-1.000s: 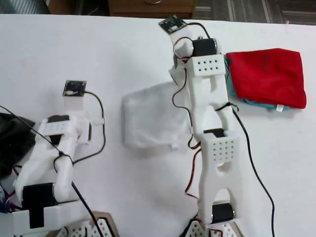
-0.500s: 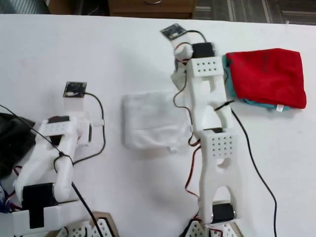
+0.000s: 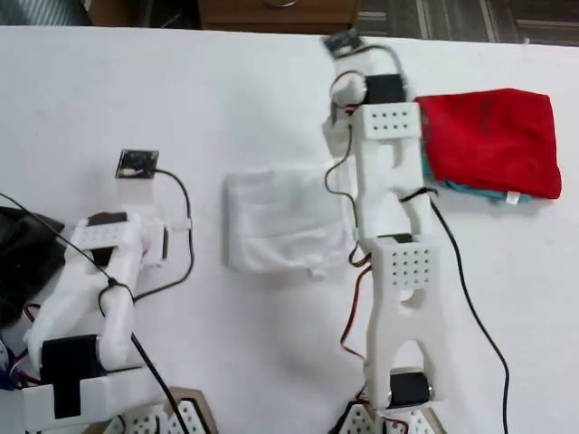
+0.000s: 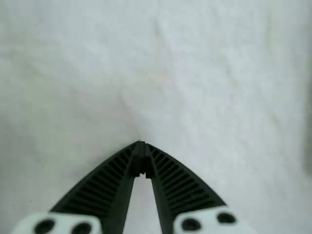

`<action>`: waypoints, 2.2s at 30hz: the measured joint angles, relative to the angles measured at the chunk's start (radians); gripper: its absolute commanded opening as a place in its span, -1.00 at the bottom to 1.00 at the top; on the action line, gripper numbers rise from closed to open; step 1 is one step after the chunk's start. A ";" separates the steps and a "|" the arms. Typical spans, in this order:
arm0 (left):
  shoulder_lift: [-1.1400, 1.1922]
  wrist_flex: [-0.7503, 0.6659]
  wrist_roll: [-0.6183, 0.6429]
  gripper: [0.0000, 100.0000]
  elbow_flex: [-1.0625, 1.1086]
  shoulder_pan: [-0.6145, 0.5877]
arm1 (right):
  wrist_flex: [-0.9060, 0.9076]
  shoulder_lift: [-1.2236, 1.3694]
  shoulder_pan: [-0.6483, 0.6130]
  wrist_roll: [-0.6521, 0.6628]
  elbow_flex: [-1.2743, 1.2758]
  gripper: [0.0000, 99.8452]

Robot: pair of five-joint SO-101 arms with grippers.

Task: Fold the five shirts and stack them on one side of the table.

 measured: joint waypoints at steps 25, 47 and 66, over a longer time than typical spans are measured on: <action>0.000 0.000 0.000 -0.95 0.000 0.002 | -0.499 -0.638 0.069 0.037 1.310 -0.96; 0.000 0.000 0.000 -0.95 0.000 -0.002 | -0.377 -0.761 -0.021 -0.066 1.146 -0.23; 0.000 0.000 0.000 -0.95 0.000 0.000 | -0.270 -0.229 -0.028 -0.078 0.824 -0.33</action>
